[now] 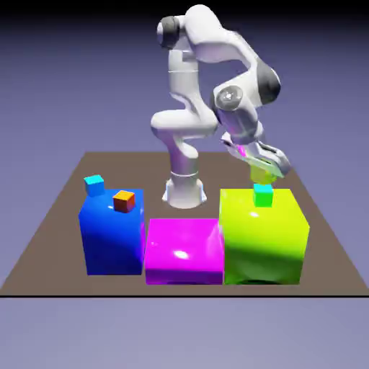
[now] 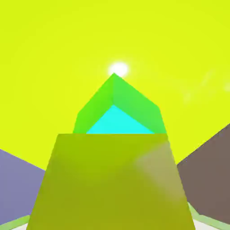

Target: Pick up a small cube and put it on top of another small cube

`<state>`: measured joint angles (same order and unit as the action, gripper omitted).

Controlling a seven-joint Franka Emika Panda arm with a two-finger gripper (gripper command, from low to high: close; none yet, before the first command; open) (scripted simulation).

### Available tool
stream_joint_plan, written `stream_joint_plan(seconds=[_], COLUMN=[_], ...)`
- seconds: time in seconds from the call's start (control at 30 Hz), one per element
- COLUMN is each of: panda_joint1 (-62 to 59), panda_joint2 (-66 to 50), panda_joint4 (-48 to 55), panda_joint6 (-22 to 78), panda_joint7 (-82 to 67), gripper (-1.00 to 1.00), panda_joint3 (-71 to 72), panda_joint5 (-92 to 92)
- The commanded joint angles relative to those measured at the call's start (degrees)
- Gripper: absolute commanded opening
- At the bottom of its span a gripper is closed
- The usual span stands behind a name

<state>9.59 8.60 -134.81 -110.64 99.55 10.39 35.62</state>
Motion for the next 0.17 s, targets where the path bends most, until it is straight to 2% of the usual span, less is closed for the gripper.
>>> stream_joint_plan(seconds=[0.0,0.13], panda_joint1=[0.0,-2.0], panda_joint2=[0.0,2.3], panda_joint4=[0.0,6.9], panda_joint6=[0.0,9.6], panda_joint7=[0.0,2.1], gripper=[1.00,1.00], panda_joint3=[0.0,-2.3], panda_joint5=[0.0,-3.0])
